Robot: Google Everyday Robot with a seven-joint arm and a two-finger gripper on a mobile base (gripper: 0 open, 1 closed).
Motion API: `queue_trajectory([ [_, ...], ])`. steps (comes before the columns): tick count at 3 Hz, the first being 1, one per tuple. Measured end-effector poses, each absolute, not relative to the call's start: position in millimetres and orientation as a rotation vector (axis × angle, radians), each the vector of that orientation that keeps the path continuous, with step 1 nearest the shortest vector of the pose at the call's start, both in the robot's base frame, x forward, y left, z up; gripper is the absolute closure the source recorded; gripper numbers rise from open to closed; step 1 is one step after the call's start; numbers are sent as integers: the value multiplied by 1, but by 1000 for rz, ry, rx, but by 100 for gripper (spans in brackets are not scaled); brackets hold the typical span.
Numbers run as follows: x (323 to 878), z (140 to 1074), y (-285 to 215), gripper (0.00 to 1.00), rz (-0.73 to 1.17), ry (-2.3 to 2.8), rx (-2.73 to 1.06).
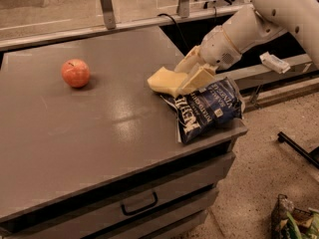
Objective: Move sponge near blue chip bag
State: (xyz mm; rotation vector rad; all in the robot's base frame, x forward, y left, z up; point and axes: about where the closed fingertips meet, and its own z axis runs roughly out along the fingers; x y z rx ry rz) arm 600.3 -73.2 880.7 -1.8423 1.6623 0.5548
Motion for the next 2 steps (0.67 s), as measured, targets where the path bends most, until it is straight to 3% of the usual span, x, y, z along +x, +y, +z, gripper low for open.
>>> queue_trajectory([
  [1, 601, 879, -71, 0, 559, 1661, -1845],
  [2, 601, 879, -71, 0, 559, 1660, -1845],
])
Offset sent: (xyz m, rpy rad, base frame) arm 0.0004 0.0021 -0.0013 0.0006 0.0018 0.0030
